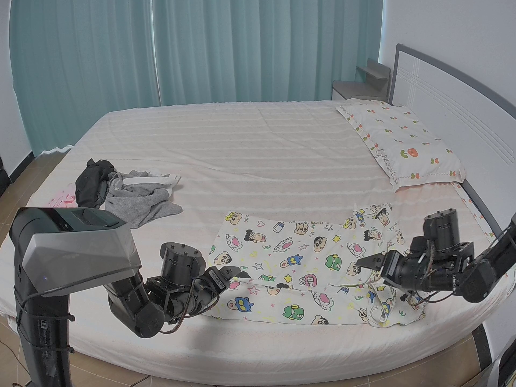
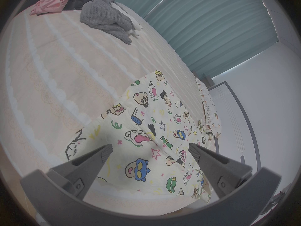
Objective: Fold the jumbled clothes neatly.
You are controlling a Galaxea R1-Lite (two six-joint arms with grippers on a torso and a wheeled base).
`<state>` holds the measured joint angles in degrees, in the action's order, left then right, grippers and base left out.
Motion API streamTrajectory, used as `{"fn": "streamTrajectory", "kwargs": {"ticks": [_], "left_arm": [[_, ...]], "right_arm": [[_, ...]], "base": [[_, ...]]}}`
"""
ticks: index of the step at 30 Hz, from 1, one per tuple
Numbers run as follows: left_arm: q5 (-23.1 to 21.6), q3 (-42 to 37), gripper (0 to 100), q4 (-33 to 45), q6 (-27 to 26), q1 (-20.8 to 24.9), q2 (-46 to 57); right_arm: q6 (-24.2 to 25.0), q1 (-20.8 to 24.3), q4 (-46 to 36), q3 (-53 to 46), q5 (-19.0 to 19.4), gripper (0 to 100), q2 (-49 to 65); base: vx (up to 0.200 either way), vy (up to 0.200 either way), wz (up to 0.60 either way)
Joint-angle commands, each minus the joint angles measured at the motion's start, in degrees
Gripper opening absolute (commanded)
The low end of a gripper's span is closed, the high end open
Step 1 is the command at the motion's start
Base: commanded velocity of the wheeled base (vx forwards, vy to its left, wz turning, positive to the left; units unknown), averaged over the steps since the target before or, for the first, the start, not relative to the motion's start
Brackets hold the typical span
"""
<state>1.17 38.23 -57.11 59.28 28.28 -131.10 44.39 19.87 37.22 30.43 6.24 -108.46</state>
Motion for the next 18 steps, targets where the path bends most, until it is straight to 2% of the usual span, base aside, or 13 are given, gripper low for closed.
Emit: {"fn": "streamTrajectory", "kwargs": {"ticks": [1, 10, 18], "left_arm": [[0.0, 0.0, 100, 0.0, 0.0, -0.1, 0.0], [0.1, 0.0, 100, 0.0, 0.0, -0.1, 0.0], [0.1, 0.0, 100, 0.0, 0.0, 0.0, 0.0]], "right_arm": [[2.4, 4.3, 0.1, 5.3, -3.6, 100, -10.9], [0.6, 6.1, 0.1, 6.7, -13.6, 100, -14.8], [-3.1, 5.5, 0.0, 6.1, -18.5, 100, -15.5]], "base": [[0.000, 0.000, 0.00], [0.000, 0.000, 0.00], [0.000, 0.000, 0.00]]}}
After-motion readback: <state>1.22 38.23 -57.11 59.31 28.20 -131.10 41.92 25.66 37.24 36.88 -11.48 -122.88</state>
